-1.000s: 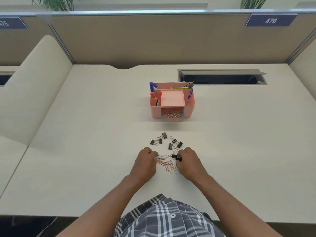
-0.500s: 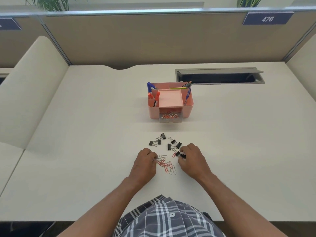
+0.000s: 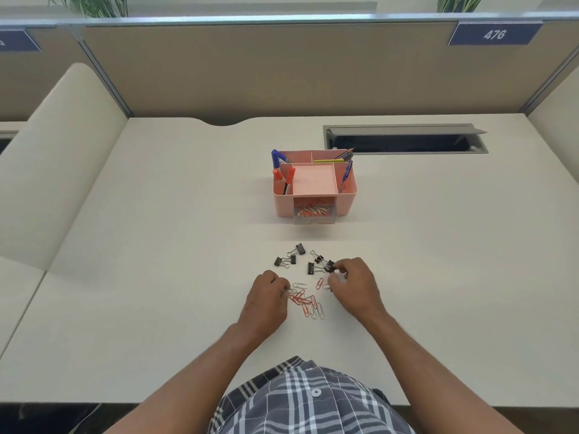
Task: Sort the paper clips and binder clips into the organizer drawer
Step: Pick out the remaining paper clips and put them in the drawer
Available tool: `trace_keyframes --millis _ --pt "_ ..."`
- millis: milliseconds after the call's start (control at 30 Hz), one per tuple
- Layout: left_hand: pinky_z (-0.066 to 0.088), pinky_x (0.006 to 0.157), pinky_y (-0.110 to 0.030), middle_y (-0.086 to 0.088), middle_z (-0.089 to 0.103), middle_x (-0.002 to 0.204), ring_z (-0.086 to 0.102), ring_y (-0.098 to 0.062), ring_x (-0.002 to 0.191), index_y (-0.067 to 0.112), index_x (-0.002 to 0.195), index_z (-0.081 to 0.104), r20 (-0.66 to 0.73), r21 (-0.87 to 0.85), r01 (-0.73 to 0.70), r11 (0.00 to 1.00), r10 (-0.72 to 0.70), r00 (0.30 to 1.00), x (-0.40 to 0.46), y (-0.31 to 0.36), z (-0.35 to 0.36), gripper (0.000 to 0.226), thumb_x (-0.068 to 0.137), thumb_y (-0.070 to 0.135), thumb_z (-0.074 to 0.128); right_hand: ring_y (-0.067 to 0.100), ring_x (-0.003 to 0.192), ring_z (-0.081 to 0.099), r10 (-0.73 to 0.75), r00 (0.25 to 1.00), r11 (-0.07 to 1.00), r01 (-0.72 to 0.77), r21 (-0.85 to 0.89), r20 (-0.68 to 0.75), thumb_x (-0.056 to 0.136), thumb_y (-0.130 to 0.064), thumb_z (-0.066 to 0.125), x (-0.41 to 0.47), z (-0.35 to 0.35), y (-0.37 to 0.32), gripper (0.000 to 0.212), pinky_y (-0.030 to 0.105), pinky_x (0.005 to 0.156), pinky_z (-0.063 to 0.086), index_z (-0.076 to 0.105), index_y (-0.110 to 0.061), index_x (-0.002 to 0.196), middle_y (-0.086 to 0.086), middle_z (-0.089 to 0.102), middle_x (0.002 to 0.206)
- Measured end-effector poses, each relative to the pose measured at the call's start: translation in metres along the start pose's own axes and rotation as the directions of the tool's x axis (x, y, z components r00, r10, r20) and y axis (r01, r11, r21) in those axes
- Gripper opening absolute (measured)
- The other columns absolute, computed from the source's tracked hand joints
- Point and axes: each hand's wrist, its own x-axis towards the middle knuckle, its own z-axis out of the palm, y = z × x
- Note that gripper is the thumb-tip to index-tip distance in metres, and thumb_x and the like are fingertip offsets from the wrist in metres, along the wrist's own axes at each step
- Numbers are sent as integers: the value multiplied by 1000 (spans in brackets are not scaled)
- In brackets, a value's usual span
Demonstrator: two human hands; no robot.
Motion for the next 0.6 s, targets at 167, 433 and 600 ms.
trace_keyframes --millis 167,433,600 --pt "38 76 -21 0 54 97 52 -17 92 12 102 68 0 -5 9 1000 -9 1000 1 0 0 13 91 12 60 24 100 59 100 995 991 -99 -91 4 85 -18 58 15 -11 16 25 28 80 45 68 -13 107 6 60 106" --pt "50 82 -33 -2 58 105 56 -20 98 11 111 67 41 -15 13 1000 -12 999 0 -4 -6 26 89 4 54 26 105 51 -168 983 943 183 -277 74 90 -15 55 6 -2 7 24 33 80 44 70 -16 109 5 60 106" --pt "40 81 -21 -1 55 107 53 -18 102 11 115 66 62 -18 19 1000 -17 998 0 -3 -7 29 88 6 56 31 96 50 -238 959 860 282 -426 155 91 -16 51 -7 13 6 21 38 75 45 71 -14 95 6 61 96"
